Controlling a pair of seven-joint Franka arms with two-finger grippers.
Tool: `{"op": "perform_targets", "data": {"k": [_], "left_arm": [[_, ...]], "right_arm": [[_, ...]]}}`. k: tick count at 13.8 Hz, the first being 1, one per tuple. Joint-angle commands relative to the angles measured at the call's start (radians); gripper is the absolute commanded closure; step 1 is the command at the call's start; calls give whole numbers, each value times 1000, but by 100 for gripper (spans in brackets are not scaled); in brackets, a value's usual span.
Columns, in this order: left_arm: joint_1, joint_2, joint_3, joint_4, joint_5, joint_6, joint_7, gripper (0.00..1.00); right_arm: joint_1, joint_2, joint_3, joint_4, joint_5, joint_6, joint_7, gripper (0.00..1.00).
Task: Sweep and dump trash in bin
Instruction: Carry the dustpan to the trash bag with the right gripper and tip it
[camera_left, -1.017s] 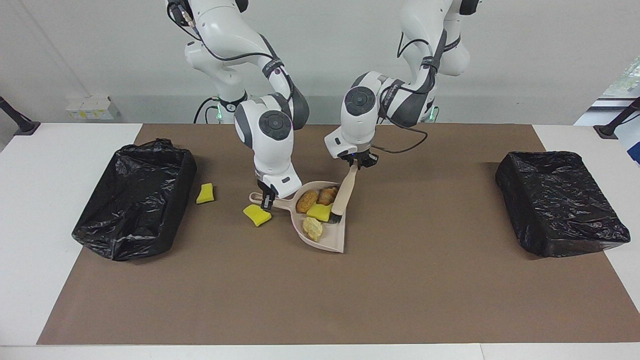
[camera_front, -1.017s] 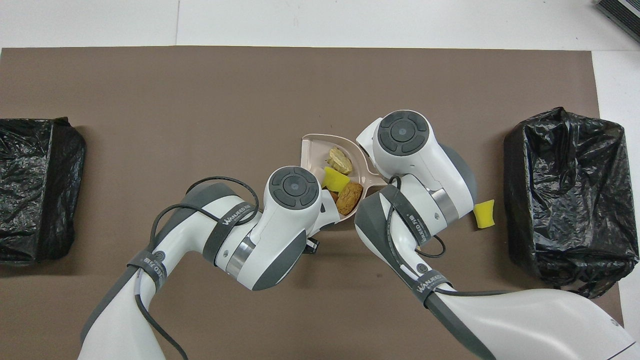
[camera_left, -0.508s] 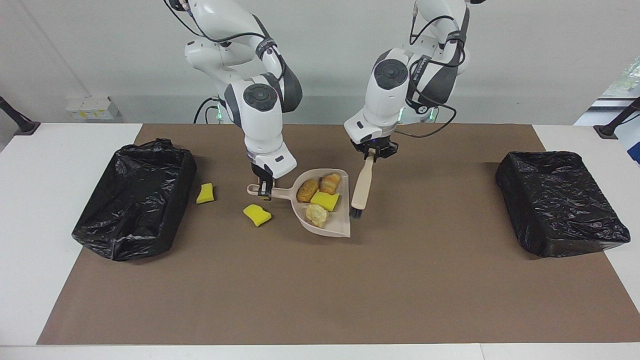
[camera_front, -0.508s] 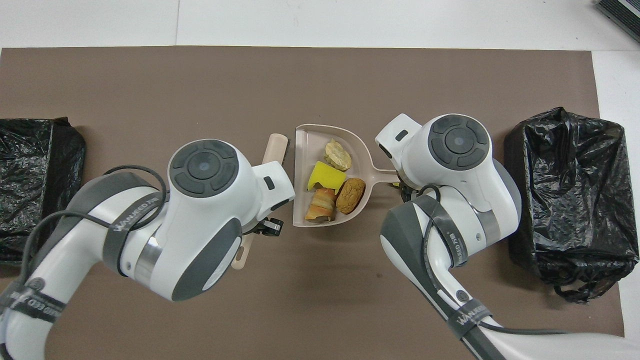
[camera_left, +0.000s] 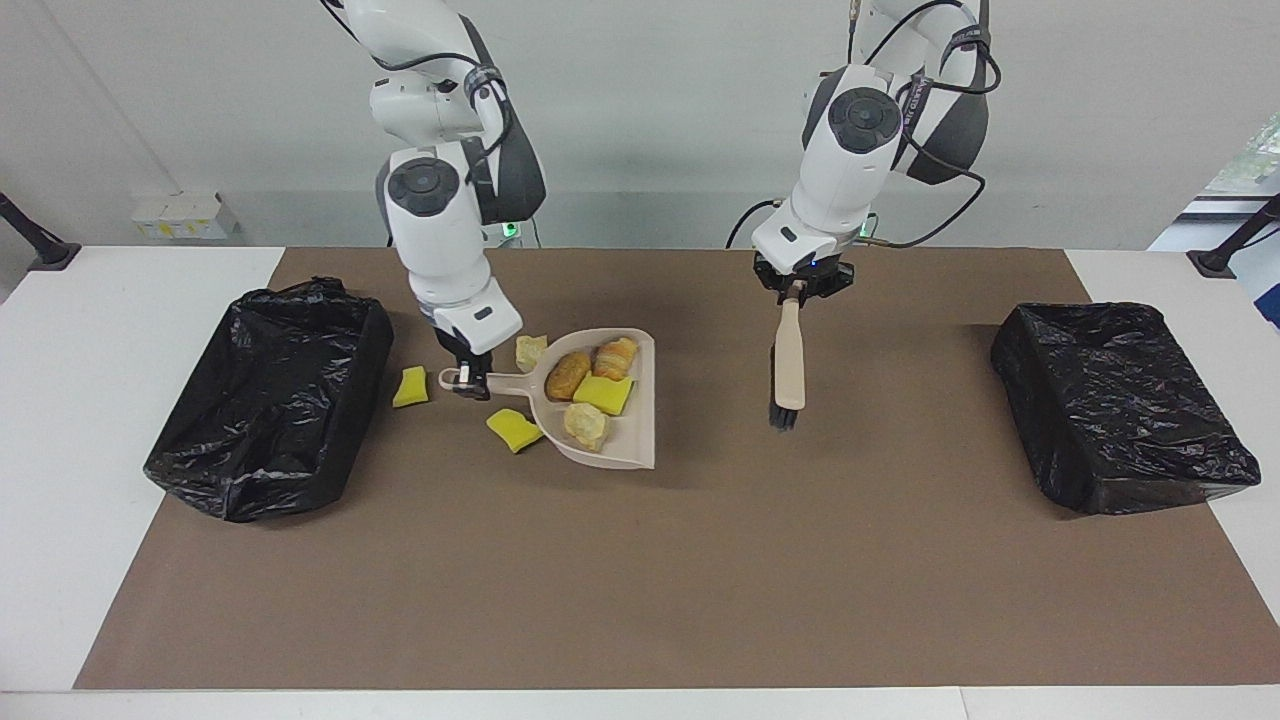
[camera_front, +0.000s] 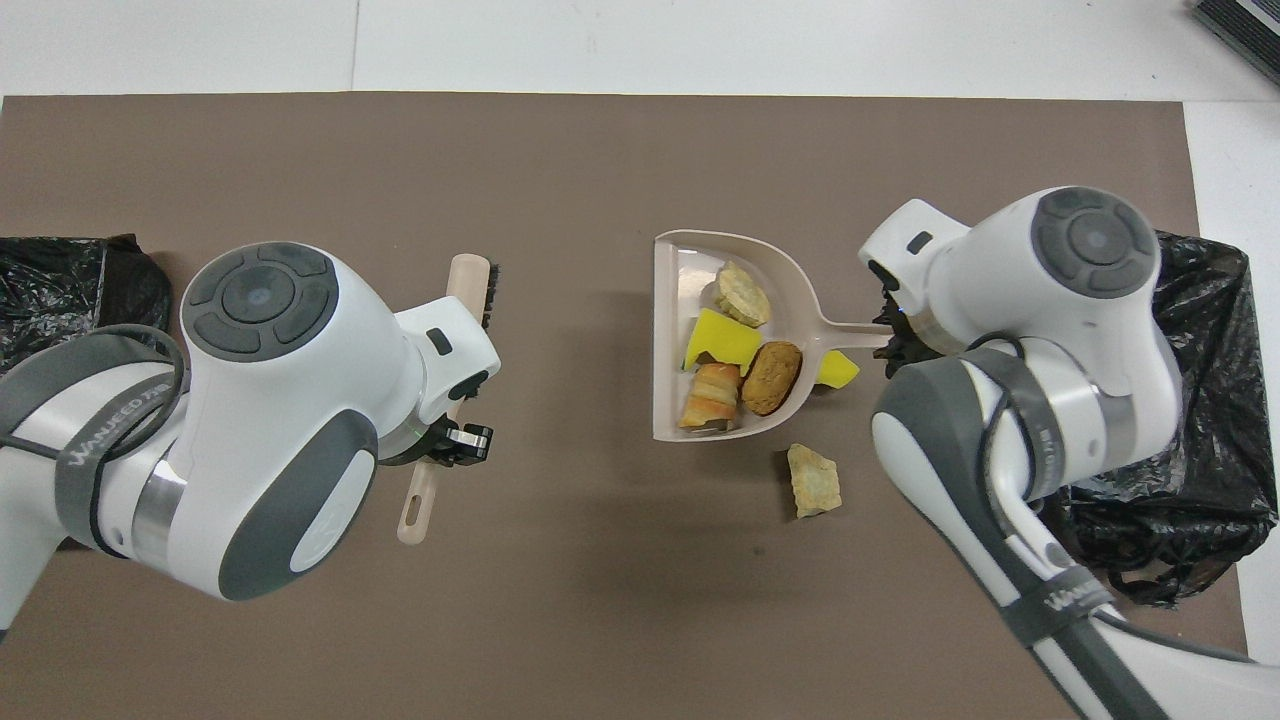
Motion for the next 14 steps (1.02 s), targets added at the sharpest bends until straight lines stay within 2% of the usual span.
{"op": "perform_targets", "data": {"k": [1,3,6,10,12,14], "left_arm": [[3,-23,-12,-31,-1,-9,-84,100],[-35,-15,-20,-66,-3,12,-157,100],[-177,-15,-21,-133,-23,76,-292,100],[-320,-26,-22,-208,-124,127,-390,100],[-391,-38,-22,-282,-145,205,-431,100],[-451,-40,-22,-348,-158,315,-559,100]], "right_arm": [[-127,-58,13,-33,42,-31,-121,100],[-196,-92,10,-32,42,-64,-219,100],[-316,-135,9,-27,39,-114,-355,100],[-474,-148,4,-23,18,-143,-507,100],[-523,-153,4,-24,-48,-143,-538,100],[-541,-156,3,-29,-149,-145,-538,100]]}}
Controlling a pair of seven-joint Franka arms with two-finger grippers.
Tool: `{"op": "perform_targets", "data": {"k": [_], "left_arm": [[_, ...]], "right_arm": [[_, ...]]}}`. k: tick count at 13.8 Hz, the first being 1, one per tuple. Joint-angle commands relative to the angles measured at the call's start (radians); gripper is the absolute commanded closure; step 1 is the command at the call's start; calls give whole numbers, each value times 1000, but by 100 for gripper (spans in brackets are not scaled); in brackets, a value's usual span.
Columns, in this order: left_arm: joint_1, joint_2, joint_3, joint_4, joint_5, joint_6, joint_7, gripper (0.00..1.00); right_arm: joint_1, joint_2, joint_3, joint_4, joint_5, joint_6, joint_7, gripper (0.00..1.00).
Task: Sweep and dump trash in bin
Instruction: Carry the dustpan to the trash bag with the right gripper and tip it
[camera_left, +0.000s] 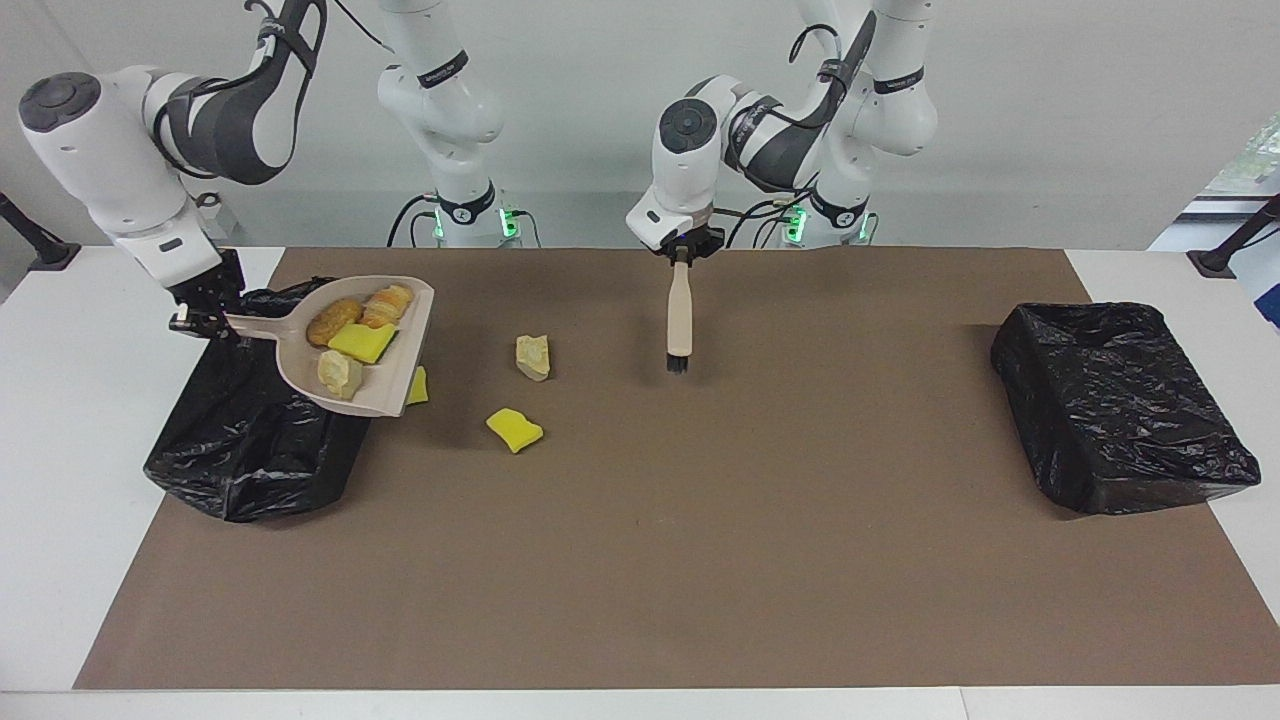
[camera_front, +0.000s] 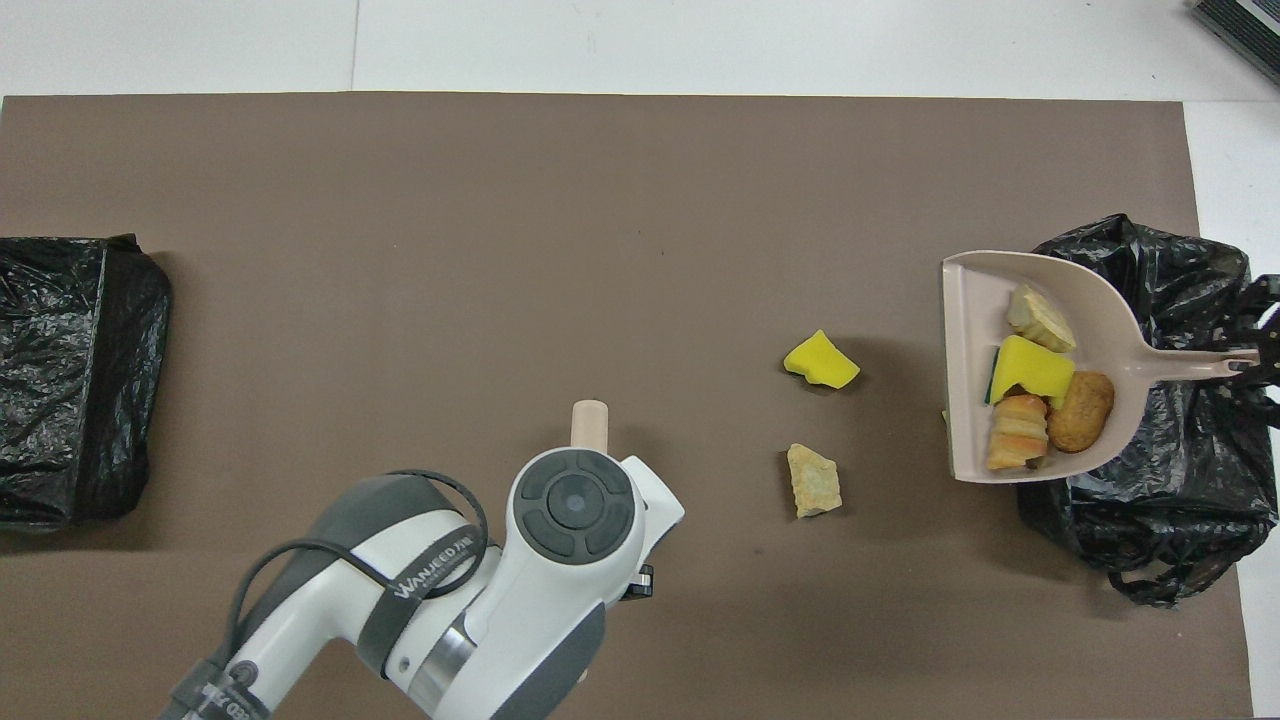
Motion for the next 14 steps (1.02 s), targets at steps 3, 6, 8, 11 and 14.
{"op": "perform_targets", "data": {"k": [3,6,8,11,14], "left_arm": [[-65,-53,17,-121,-21,139,-136,100],[-75,-44,16,-121,-21,141,-128,100],[-78,-39,16,-135,-22,148,-124,100],[-90,-50,13,-170,-42,156,-107,100],[-168,-52,14,-229,-67,184,-127,100]], "right_arm": [[-50,-35,9,-26,-219,5,4,100],[-62,-33,6,-26,-405,60,119,100],[-65,-33,4,-26,-515,93,237,100],[-51,-36,13,-29,-721,78,378,100],[-36,-39,15,-16,-812,10,372,100]]}}
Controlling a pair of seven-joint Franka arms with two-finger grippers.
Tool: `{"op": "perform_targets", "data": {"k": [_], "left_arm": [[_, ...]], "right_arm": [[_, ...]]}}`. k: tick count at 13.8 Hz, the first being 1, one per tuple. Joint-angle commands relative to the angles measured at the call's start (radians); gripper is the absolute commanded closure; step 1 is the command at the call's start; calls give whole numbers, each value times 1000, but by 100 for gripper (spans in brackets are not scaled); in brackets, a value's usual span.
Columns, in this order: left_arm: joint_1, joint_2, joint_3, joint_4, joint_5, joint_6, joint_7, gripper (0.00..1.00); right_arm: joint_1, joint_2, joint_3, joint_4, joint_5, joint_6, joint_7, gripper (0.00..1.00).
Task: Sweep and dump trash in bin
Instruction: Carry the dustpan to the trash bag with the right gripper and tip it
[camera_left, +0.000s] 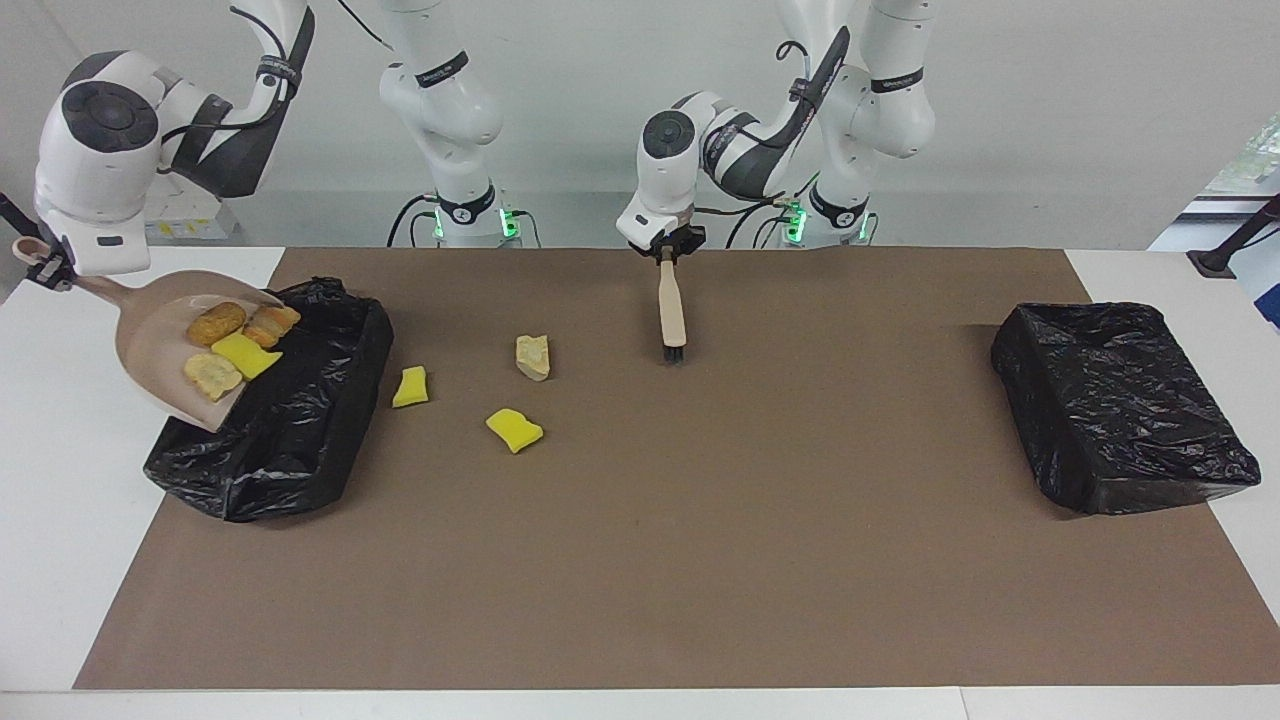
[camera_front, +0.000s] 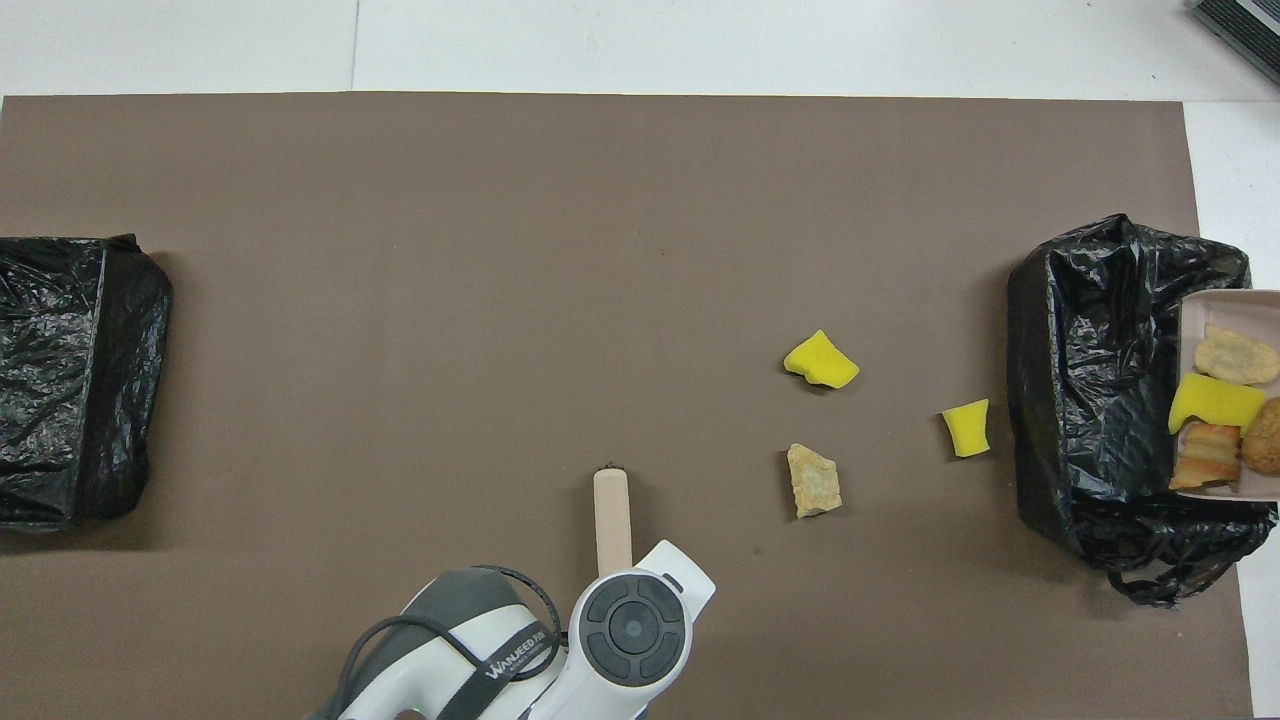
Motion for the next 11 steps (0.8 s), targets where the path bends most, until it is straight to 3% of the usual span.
{"op": "perform_targets", "data": {"k": [1,4,6,7,8,9,10,11], "left_arm": [[-80,-33,15,-85,-26,73,-22,100],[-76,-27,17,-79,-27,75,-16,99],[-65,-28,20,-71,-27,70,-6,89],[-55,-28,22,-65,-26,69,-1,73],[-39,-28,23,-54,-26,66,2,40],[-19,-28,25,-45,-26,66,5,18],[-4,-36,26,-35,-24,66,23,0],[16,-36,28,-10,-18,60,40,0]], "right_arm": [[7,-44,9,-12,-57,-61,10,100],[25,-72,14,4,-51,-98,-42,100],[57,-72,14,13,-18,-130,-39,100],[60,-72,14,16,39,-136,-41,100],[62,-72,14,19,108,-142,-41,100],[61,-72,14,18,168,-142,-35,100],[62,-72,14,16,212,-144,-35,100],[64,-72,15,16,246,-161,-29,100]]}}
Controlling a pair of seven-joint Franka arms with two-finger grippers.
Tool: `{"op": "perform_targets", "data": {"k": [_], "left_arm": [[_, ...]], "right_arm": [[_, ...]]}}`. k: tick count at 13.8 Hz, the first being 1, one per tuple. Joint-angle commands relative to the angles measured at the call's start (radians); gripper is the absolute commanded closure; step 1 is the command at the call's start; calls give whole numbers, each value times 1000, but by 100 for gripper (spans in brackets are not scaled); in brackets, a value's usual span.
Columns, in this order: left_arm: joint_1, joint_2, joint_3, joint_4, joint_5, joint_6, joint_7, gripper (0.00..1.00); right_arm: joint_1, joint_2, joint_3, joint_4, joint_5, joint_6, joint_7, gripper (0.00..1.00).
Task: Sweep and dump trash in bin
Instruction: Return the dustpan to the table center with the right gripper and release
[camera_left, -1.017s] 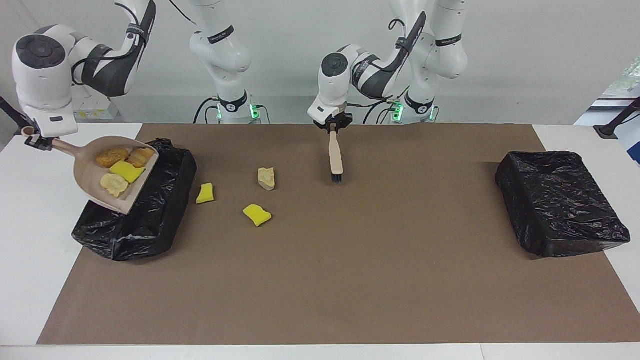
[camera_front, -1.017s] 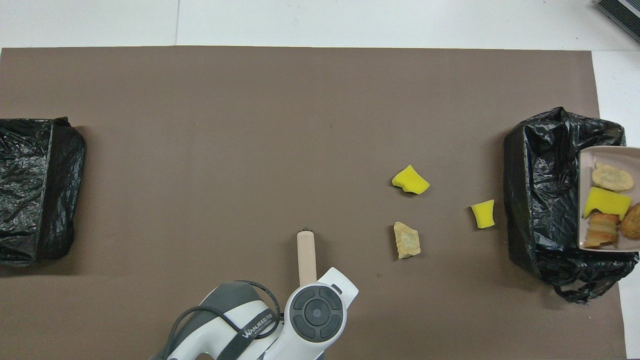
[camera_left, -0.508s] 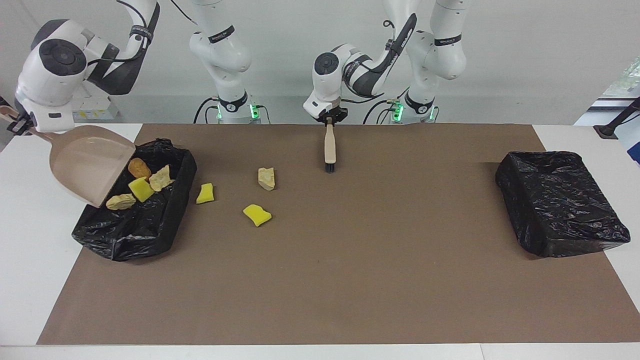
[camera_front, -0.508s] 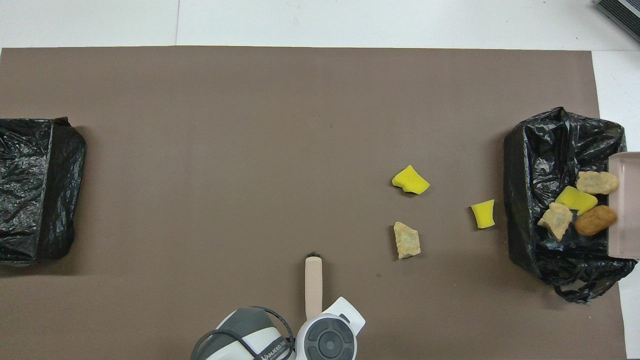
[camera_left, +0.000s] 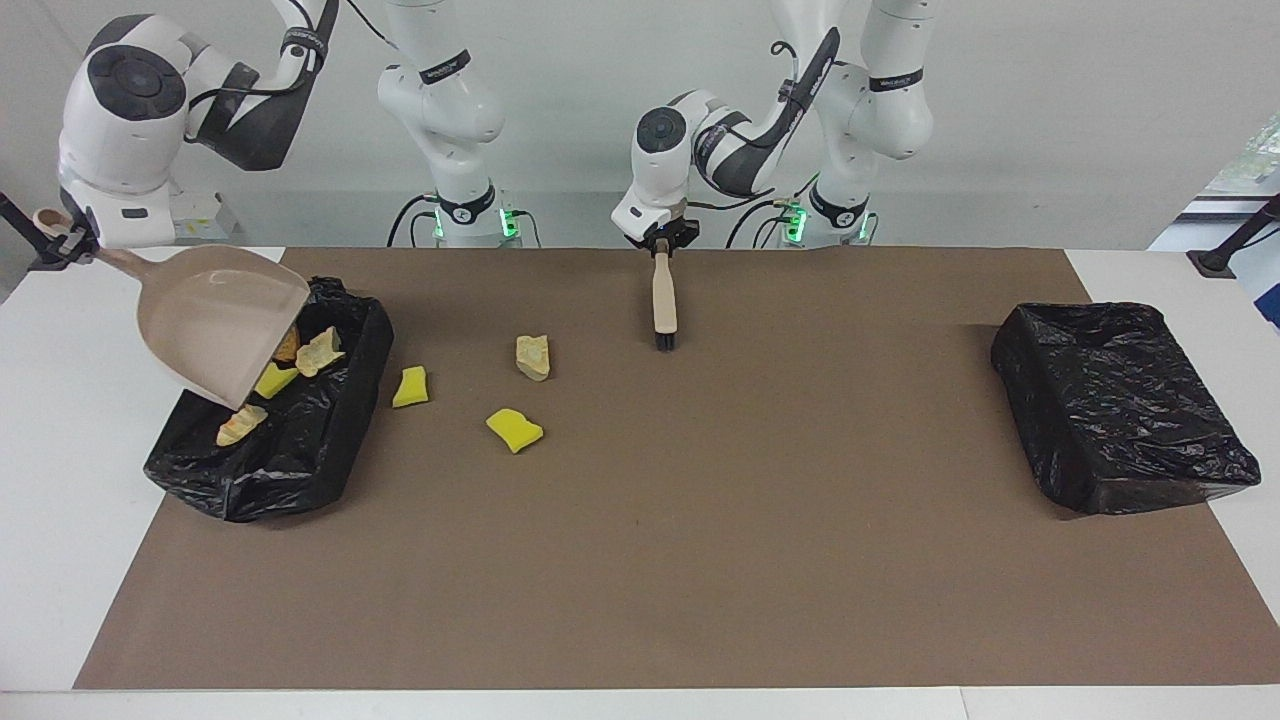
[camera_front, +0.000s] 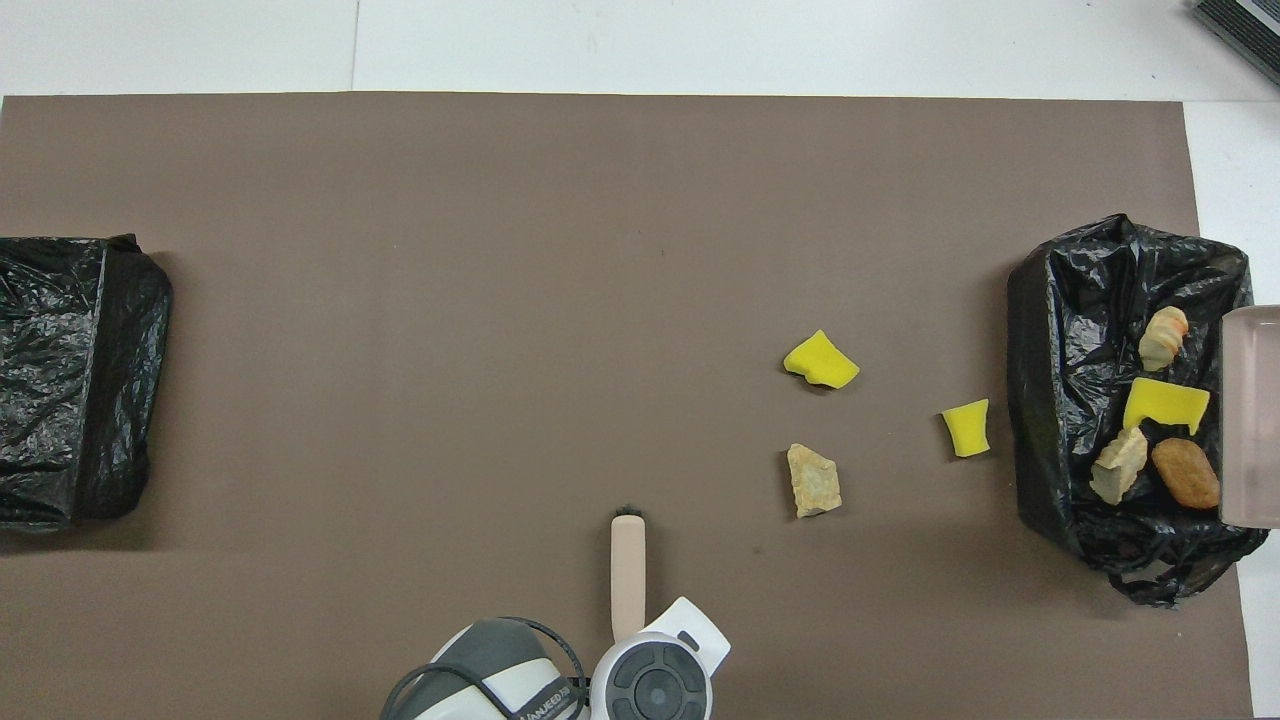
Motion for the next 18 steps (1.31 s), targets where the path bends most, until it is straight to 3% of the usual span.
{"op": "perform_targets", "data": {"k": [1,4,9,13,18], "left_arm": [[60,-25,0,47,-5,-21,41,0],[145,-28,0,141,78,-98,43,0],[360,-80,2,167,198,-124,223,0],[565,-112,2,198,221,-140,477,0],[753,-79,2,433,221,-318,711,0]], "right_arm": [[19,-5,7,9,111,-52,23,100],[112,-14,7,1,252,-153,211,100],[289,-19,7,-23,454,-258,737,100],[424,30,7,-27,602,-244,1199,100],[593,122,7,-8,717,-129,1630,100]]}}
